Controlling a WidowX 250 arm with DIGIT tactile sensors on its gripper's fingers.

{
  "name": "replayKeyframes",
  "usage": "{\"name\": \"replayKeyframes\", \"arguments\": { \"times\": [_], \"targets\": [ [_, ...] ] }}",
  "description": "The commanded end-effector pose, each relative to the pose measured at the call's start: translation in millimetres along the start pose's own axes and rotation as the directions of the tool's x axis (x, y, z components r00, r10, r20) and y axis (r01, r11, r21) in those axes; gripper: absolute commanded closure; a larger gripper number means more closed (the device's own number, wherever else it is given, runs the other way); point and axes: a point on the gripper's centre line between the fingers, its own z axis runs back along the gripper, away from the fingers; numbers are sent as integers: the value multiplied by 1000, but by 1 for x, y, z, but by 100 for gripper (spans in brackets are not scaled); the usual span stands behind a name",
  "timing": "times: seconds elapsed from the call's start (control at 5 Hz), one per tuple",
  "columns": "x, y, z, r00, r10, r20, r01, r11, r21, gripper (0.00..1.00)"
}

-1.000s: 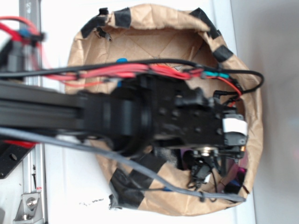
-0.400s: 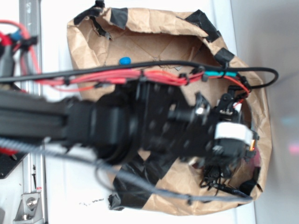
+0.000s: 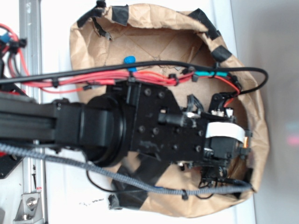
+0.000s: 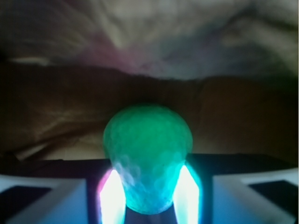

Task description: Grab the green ball.

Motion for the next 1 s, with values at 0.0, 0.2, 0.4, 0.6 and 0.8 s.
{"name": "replayKeyframes", "arguments": {
  "times": [0.0, 0.2, 0.4, 0.6, 0.8],
  "targets": [
    [2, 13, 51, 996, 89, -10, -90, 994, -60, 100],
    [-7, 33, 92, 976, 160, -150, -173, 982, -78, 100],
    [-9, 42, 127, 937, 253, -242, -263, 965, -11, 100],
    [-7, 36, 162, 884, 413, -220, -395, 910, 123, 100],
    [-1, 40, 179, 890, 417, -183, -393, 906, 155, 100]
  ]
}}
